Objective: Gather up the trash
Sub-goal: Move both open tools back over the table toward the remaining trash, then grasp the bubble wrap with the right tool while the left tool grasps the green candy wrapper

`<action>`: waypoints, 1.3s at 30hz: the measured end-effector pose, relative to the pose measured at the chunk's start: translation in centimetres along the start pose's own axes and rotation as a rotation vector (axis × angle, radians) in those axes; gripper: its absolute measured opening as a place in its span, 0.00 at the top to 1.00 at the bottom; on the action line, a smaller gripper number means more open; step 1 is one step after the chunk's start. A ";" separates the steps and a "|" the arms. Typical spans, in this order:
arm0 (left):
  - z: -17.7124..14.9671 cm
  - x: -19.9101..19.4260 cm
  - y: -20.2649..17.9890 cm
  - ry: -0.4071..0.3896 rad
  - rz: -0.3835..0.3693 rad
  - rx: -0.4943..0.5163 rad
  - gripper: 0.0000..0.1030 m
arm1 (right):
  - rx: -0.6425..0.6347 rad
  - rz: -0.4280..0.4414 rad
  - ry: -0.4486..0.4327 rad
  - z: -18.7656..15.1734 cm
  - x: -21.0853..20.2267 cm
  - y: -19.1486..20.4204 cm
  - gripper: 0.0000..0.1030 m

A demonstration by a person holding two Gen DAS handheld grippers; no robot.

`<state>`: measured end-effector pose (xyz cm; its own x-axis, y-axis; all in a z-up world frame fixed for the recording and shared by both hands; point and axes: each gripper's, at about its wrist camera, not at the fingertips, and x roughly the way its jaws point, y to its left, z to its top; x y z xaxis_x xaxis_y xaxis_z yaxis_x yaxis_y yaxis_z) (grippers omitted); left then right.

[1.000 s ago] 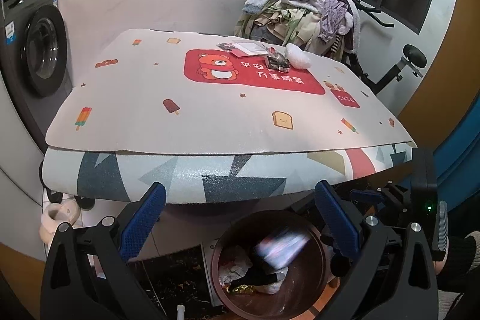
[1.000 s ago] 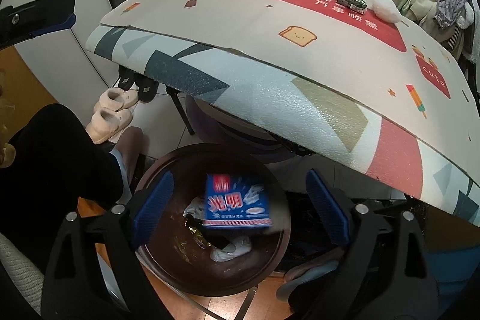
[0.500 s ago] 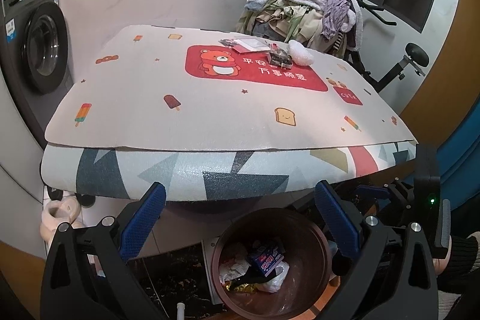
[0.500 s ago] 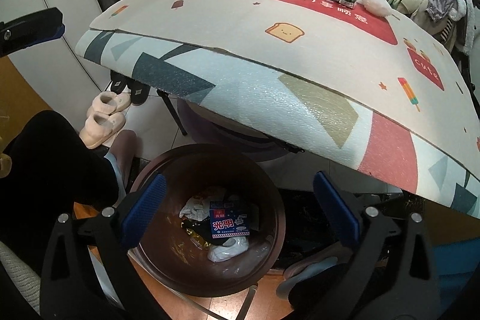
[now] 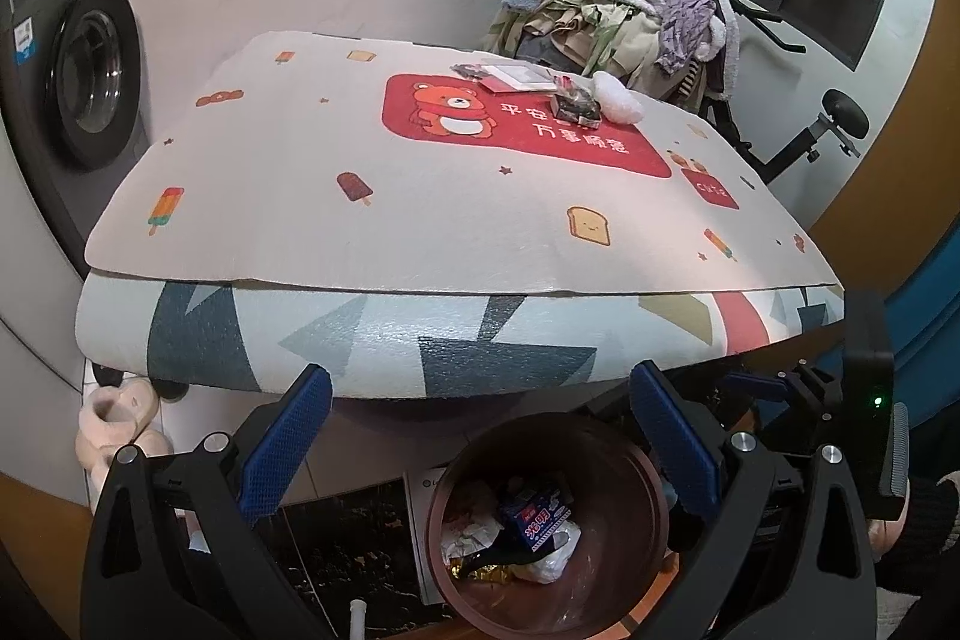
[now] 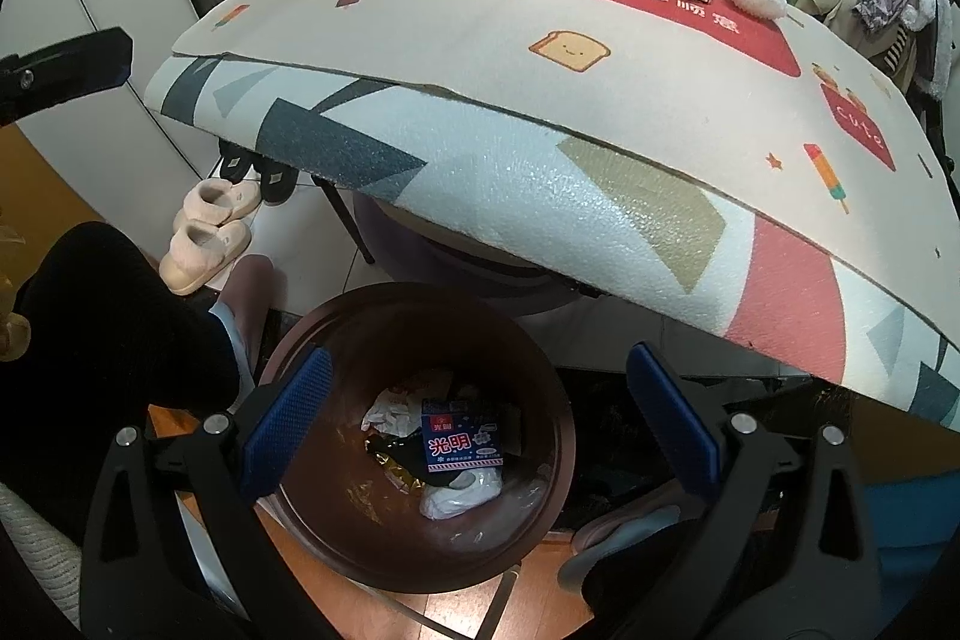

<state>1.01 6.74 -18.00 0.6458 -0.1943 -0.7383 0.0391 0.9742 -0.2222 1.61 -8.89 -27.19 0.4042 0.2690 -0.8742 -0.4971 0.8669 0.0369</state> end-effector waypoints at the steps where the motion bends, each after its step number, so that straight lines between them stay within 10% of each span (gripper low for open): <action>1: 0.0 0.1 0.1 0.002 0.000 -0.002 0.06 | 0.006 0.001 -0.003 0.0 0.0 -0.1 0.06; 24: 8.4 4.4 2.6 -0.089 -0.004 0.011 0.06 | 0.261 0.076 -0.375 13.5 -3.9 -15.9 0.05; 39: 19.9 14.1 0.7 -0.057 -0.059 0.003 0.06 | 0.394 -0.042 -0.286 27.2 7.0 -29.5 0.06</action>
<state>25.30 6.99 -15.91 0.6849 -0.2449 -0.6863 0.0811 0.9616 -0.2622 39.98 -21.16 -21.21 0.6401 0.2875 -0.7125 -0.1704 0.9574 0.2333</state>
